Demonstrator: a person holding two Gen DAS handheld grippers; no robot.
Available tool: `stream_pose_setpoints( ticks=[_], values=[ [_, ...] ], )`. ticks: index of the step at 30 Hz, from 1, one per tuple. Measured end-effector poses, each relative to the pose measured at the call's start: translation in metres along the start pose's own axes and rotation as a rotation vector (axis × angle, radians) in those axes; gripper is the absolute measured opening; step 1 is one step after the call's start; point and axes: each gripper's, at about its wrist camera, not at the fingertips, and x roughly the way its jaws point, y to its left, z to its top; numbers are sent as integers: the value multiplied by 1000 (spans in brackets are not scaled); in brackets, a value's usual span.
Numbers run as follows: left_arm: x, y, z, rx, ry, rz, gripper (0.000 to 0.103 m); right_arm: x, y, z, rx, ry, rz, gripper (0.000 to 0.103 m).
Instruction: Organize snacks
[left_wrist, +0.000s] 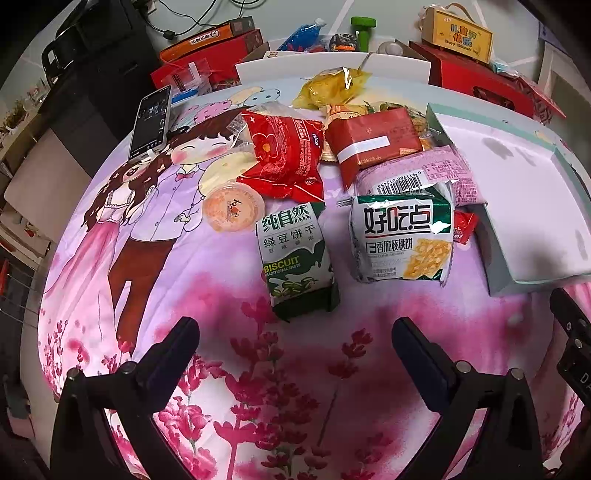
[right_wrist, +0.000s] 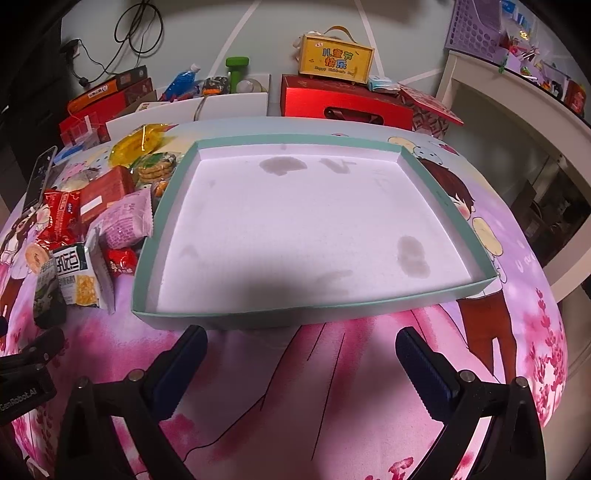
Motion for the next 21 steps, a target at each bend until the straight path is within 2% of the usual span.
stream_pose_setpoints(
  ticks=[21],
  values=[
    [0,-1,-1,7,1,-1,103,-1,-1,1,5,2,1,103]
  ],
)
